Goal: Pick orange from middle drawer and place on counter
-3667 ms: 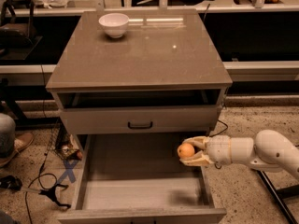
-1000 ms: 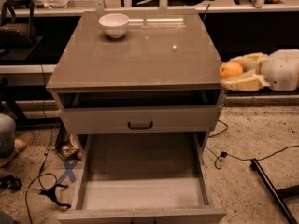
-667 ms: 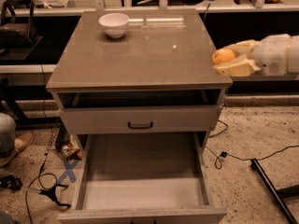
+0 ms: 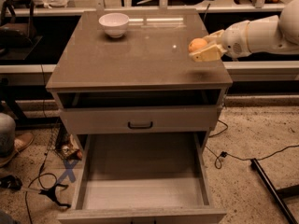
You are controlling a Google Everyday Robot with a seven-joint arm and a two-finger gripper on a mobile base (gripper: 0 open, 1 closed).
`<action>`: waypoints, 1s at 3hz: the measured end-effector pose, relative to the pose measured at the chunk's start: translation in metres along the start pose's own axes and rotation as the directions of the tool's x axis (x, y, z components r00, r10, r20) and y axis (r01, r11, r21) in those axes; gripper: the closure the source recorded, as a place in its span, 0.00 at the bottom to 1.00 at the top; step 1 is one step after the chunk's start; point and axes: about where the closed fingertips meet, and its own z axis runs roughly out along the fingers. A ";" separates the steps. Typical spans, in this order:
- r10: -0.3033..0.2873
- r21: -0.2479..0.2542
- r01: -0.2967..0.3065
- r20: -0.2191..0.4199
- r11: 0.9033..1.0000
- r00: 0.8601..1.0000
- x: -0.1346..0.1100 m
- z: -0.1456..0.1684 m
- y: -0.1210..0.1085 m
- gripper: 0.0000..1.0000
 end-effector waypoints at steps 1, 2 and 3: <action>0.035 -0.044 -0.035 -0.012 0.998 0.999 -0.005 0.046 -0.009 1.00; 0.058 -0.066 -0.059 -0.018 0.996 0.998 -0.005 0.071 -0.012 1.00; 0.064 -0.078 -0.065 -0.009 0.995 0.998 -0.006 0.087 -0.013 0.82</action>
Offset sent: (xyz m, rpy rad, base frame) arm 0.0671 0.0583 -0.0350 0.0347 0.1117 0.0247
